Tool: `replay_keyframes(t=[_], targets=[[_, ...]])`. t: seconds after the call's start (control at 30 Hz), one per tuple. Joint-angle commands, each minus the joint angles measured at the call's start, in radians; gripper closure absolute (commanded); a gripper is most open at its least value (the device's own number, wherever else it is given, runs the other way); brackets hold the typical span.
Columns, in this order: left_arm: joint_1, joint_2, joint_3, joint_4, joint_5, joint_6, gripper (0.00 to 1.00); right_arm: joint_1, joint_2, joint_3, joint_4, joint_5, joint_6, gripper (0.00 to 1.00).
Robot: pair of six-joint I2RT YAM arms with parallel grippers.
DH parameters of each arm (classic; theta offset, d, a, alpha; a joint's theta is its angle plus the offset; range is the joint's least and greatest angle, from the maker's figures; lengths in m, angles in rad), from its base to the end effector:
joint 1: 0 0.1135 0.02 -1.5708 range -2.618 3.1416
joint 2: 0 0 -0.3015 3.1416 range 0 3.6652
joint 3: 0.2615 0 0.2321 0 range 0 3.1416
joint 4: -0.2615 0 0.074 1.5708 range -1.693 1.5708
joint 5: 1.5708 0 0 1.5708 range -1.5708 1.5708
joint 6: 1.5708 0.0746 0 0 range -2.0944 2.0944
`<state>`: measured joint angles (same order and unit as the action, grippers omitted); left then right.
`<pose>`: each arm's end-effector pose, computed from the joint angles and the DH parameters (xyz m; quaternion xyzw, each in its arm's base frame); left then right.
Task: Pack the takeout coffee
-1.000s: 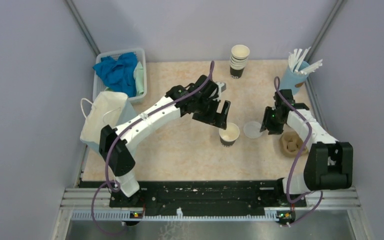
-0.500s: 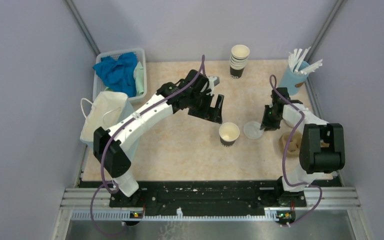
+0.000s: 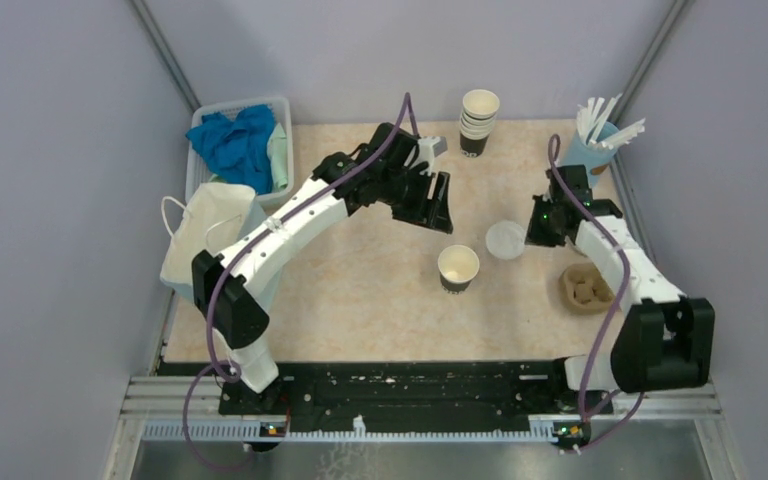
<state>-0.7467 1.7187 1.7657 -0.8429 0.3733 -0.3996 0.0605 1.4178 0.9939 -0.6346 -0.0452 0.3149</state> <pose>0.2648 -0.2821 0.3797 0.2262 0.8840 -0.3457 0.2188 0.2752 0.0200 0.2445 0.1170 0.9600 0.0687 0.2448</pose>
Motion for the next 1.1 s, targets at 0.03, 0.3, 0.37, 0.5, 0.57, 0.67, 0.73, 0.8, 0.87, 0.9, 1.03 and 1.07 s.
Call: replay_keyframes(t=[0.03, 0.3, 0.37, 0.5, 0.57, 0.67, 0.73, 0.8, 0.87, 0.9, 1.03, 1.07], targets=[[-0.008, 0.080, 0.148, 0.046, 0.062, -0.029, 0.35, 0.143, -0.206, 0.166, -0.152, 0.131, 0.003, 1.00], [-0.019, 0.120, 0.244, 0.014, -0.042, -0.077, 0.49, 0.313, -0.257, 0.322, -0.238, 0.179, 0.058, 1.00], [-0.019, 0.124, 0.242, 0.007, -0.054, -0.092, 0.52, 0.342, -0.255, 0.336, -0.235, 0.185, 0.068, 1.00], [-0.019, 0.145, 0.248, 0.003, -0.047, -0.124, 0.56, 0.384, -0.244, 0.341, -0.230, 0.189, 0.084, 1.00], [-0.019, 0.154, 0.247, 0.001, -0.047, -0.140, 0.58, 0.400, -0.240, 0.344, -0.226, 0.192, 0.088, 1.00], [-0.020, 0.172, 0.251, -0.009, -0.052, -0.151, 0.61, 0.412, -0.237, 0.345, -0.224, 0.193, 0.090, 1.00], [-0.021, 0.182, 0.257, -0.020, -0.059, -0.153, 0.63, 0.416, -0.235, 0.346, -0.221, 0.192, 0.090, 1.00], [-0.023, 0.187, 0.259, -0.022, -0.064, -0.154, 0.65, 0.417, -0.232, 0.348, -0.218, 0.186, 0.086, 1.00], [-0.025, 0.189, 0.258, -0.022, -0.069, -0.152, 0.67, 0.421, -0.228, 0.349, -0.218, 0.185, 0.084, 1.00], [-0.025, 0.191, 0.258, -0.023, -0.072, -0.151, 0.68, 0.422, -0.228, 0.351, -0.219, 0.183, 0.083, 1.00], [-0.025, 0.190, 0.254, -0.027, -0.086, -0.151, 0.75, 0.431, -0.228, 0.356, -0.222, 0.181, 0.085, 1.00], [-0.025, 0.191, 0.253, -0.027, -0.084, -0.151, 0.77, 0.433, -0.228, 0.357, -0.221, 0.182, 0.085, 1.00]])
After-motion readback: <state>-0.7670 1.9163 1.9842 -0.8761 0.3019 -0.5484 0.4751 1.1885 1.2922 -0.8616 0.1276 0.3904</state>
